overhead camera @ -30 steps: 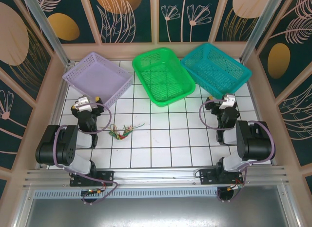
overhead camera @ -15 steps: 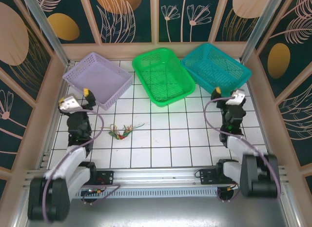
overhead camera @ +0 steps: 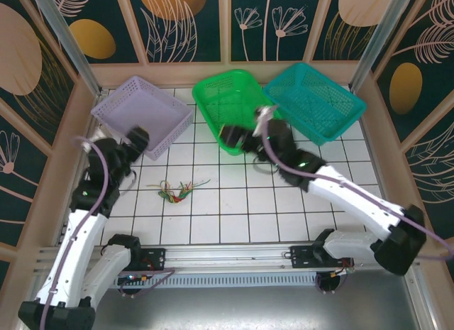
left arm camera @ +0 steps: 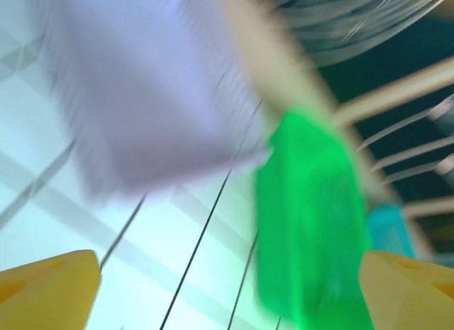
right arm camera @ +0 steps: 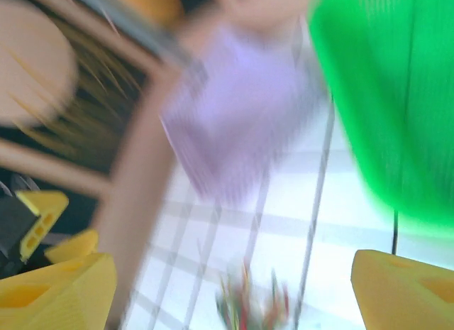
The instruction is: Untangle the cables
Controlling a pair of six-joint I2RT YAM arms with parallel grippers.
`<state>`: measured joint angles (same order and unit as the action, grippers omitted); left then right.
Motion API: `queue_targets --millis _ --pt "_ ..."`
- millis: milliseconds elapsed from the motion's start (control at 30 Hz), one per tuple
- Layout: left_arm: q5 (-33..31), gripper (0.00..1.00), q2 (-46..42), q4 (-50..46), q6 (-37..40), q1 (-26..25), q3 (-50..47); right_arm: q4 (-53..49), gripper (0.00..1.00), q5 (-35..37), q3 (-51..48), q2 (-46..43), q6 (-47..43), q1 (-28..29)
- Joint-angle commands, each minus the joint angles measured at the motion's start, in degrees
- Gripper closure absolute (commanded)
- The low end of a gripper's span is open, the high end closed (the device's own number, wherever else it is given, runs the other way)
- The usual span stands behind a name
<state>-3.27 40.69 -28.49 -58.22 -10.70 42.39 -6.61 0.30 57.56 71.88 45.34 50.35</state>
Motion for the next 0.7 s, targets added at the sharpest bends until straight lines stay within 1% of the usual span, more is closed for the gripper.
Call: queue_targets --millis 0,33,100,200,300,367,433,533,667 --pt "3.63 0.13 -6.57 -15.79 -9.12 -0.87 -7.04 -8.87 0.15 -5.0 -2.66 6.18 16.45 5.26" --pt "4.53 0.15 -6.94 -15.86 -9.73 -0.88 -9.28 -6.98 0.16 -7.28 -2.37 8.87 17.84 7.03" --pt "6.03 0.17 -7.43 -12.94 -11.11 -0.98 -12.94 -5.33 0.15 -9.32 -0.55 13.49 20.37 9.83" --pt "6.61 0.16 -5.19 -7.25 -12.03 -1.06 -15.99 -1.6 0.14 -16.75 0.16 19.85 25.62 10.34" --pt "7.42 0.16 0.7 -1.98 -11.4 -1.36 -17.54 -0.13 0.14 -20.28 -0.24 23.22 28.96 10.38" --pt "7.73 0.18 3.77 1.66 -11.48 -2.19 -18.7 2.53 0.15 -21.67 -1.71 23.75 30.82 10.3" --pt "6.72 0.2 6.1 3.35 -11.64 -2.9 -19.66 3.29 0.15 -21.48 -2.68 23.45 31.82 10.3" --pt "8.42 0.28 8.74 9.82 -13.0 -4.16 -22.42 3.36 0.15 -20.96 -2.97 23.0 31.89 10.12" --pt "6.47 0.29 14.07 11.99 -13.55 -6.84 -22.18 4.07 0.16 -21.02 -3.29 22.9 32.59 9.9"
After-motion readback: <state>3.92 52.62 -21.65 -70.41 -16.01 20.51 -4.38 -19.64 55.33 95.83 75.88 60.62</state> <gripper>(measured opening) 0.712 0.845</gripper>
